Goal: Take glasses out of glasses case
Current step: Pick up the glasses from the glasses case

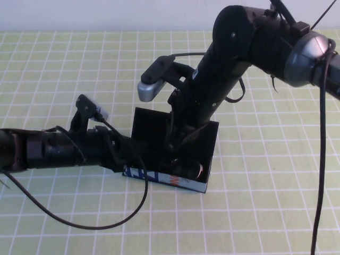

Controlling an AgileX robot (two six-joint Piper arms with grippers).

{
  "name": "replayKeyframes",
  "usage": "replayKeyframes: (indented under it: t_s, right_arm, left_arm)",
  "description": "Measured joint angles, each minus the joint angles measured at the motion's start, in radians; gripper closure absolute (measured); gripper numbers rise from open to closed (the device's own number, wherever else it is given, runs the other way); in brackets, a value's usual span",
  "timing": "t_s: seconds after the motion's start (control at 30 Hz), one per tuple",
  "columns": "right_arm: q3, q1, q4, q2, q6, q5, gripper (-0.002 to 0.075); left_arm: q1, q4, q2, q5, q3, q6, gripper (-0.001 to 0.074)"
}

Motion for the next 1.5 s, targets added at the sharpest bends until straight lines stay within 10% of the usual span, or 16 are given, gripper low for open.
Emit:
replayKeyframes:
  t_s: [0.5,1.5]
  right_arm:
    - [-0.001,0.085,-0.151,0.059,-0.005,0.005,0.044]
    - [-0.002,0.103,-0.221,0.143,-0.005,-0.095,0.0429]
  left_arm:
    - [0.029,0.002,-0.007,-0.155,-0.057,-0.259,0.0739]
    - [0.03,0.002,-0.007,-0.17,-0.057,-0.261,0.0739]
